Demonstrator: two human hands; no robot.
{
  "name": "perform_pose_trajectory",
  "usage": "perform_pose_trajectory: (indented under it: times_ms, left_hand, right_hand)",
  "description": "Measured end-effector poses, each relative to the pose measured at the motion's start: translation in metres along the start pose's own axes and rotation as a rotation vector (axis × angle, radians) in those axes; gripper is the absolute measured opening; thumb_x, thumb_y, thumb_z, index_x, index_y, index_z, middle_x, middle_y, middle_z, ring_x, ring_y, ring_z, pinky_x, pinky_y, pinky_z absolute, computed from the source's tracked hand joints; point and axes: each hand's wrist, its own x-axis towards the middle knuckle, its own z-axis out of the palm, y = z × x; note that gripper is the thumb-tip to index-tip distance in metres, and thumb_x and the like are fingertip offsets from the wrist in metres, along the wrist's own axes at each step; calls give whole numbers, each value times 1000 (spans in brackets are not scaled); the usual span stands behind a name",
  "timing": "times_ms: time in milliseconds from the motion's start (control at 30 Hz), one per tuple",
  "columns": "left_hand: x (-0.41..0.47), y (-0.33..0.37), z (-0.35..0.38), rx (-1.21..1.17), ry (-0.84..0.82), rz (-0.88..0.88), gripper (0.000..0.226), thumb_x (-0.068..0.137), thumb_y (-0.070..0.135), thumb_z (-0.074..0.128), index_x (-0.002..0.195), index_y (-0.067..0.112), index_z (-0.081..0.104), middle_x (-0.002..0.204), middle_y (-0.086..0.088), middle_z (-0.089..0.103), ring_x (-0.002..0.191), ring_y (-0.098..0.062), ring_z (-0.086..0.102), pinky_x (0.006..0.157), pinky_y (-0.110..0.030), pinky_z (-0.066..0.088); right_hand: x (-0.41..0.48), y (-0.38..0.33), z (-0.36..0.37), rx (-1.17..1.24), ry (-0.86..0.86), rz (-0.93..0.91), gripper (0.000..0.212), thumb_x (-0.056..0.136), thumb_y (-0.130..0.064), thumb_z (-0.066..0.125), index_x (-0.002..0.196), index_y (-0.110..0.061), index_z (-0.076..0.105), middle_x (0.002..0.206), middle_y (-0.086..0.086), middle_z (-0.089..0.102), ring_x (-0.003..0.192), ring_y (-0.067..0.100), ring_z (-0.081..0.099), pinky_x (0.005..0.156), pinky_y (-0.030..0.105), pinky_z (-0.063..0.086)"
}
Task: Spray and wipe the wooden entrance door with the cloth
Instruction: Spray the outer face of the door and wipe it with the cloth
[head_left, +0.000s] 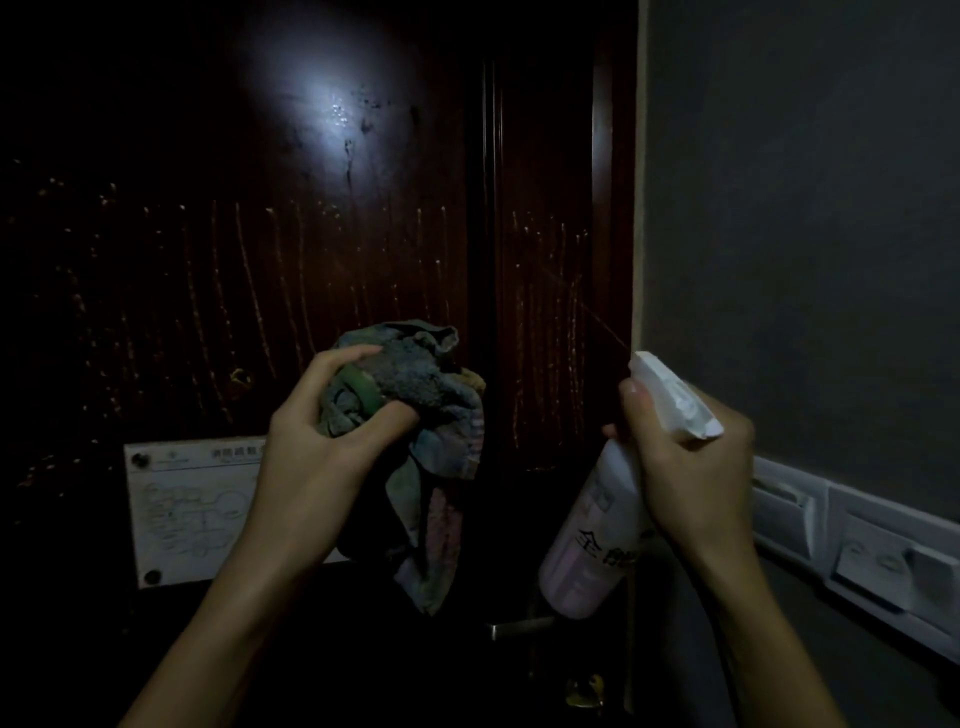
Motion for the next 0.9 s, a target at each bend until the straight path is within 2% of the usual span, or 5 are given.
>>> perform_pose_trajectory:
  times_ms: [100,233,400,567,900]
  left_hand:
    - [2,-1,2,-1,-5,-3,34,88,15,70,115,35,66,106,4,75,94,-13,74,76,-29,61]
    - [2,0,6,-8,-6,-1,34,89,13,70,116,33,65,103,6,75,91,-12,75,72,-24,60]
    - [-3,0,12,-7,-5,-5,34,89,16,70,118,34,65,106,6,74,95,-13,74,80,-32,61]
    - [-6,-1,15,9,3,-7,36,88,17,71,117,36,64,109,5,74,97,-13,73,81,-33,59]
    - [-14,1,16,-5,0,-2,34,89,12,71,115,33,65,100,11,75,90,-10,74,73,-21,60]
  right_hand:
    - [3,2,-1,33,22,-3,21,93,-19,67,79,-4,68,69,8,72,66,23,71,63,48,58]
    - [10,0,-4,61,23,-31,20,92,-24,67,81,-7,69,71,9,71,69,27,70,65,47,57]
    - [10,2,-7,50,10,-1,22,93,-20,67,78,-4,68,69,6,72,65,18,71,63,43,58]
    - [10,1,-13,66,3,1,15,92,-23,67,79,-17,70,73,5,73,71,21,71,69,43,57]
    - [9,-3,-15,-1,41,19,22,94,-22,65,78,-6,66,69,4,68,64,11,67,59,31,53]
